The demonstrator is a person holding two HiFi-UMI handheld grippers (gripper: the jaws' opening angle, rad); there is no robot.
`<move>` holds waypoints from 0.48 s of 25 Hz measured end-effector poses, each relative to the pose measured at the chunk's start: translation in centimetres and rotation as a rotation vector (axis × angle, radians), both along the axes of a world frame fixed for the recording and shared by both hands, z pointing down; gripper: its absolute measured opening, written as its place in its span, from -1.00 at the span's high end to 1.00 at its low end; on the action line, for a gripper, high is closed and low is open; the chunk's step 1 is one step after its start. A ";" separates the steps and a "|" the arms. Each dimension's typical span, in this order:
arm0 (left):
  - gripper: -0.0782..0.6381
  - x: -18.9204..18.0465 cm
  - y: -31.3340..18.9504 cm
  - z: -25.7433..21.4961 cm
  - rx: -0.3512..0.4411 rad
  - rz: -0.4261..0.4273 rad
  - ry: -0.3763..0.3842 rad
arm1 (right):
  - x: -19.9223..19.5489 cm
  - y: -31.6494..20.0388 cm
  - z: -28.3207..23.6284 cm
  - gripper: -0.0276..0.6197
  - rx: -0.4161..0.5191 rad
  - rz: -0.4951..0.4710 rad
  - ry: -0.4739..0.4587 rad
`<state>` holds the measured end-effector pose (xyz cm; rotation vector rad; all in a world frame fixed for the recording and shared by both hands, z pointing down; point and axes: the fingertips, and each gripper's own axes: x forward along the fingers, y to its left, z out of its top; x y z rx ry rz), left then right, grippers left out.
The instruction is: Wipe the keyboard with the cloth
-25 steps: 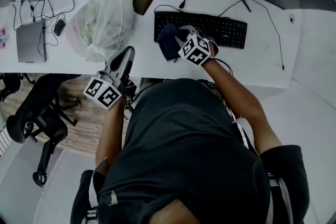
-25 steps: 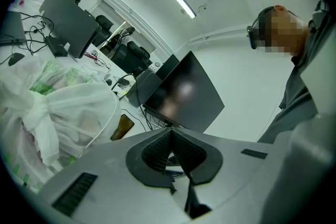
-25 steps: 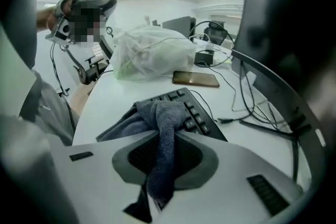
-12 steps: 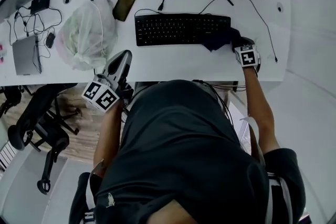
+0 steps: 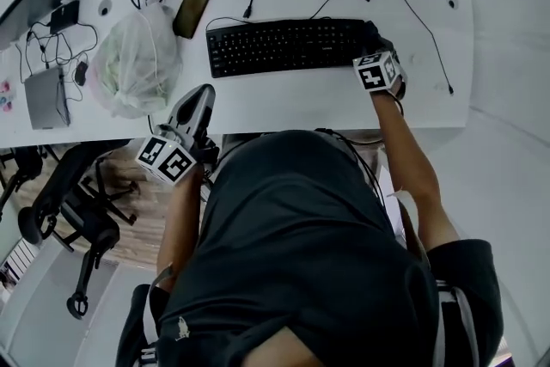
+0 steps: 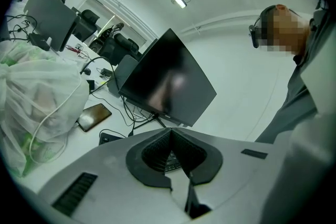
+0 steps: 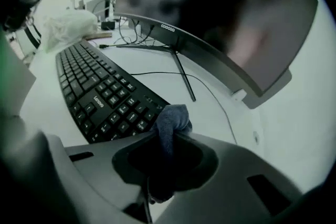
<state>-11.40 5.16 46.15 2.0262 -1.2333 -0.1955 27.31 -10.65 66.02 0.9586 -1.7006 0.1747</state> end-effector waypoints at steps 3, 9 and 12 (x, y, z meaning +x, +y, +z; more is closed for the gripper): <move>0.77 0.1 0.4 -0.2 0.006 -0.007 -0.005 | -7.0 -0.6 -1.3 0.73 0.011 -0.029 -0.066; 0.77 -0.7 2.1 0.5 -0.024 -0.033 -0.012 | -25.2 5.1 -1.1 0.73 -0.073 -0.364 -0.234; 0.77 -1.4 3.0 0.4 -0.023 -0.052 -0.009 | -31.4 7.9 -0.9 0.73 -0.120 -0.520 -0.273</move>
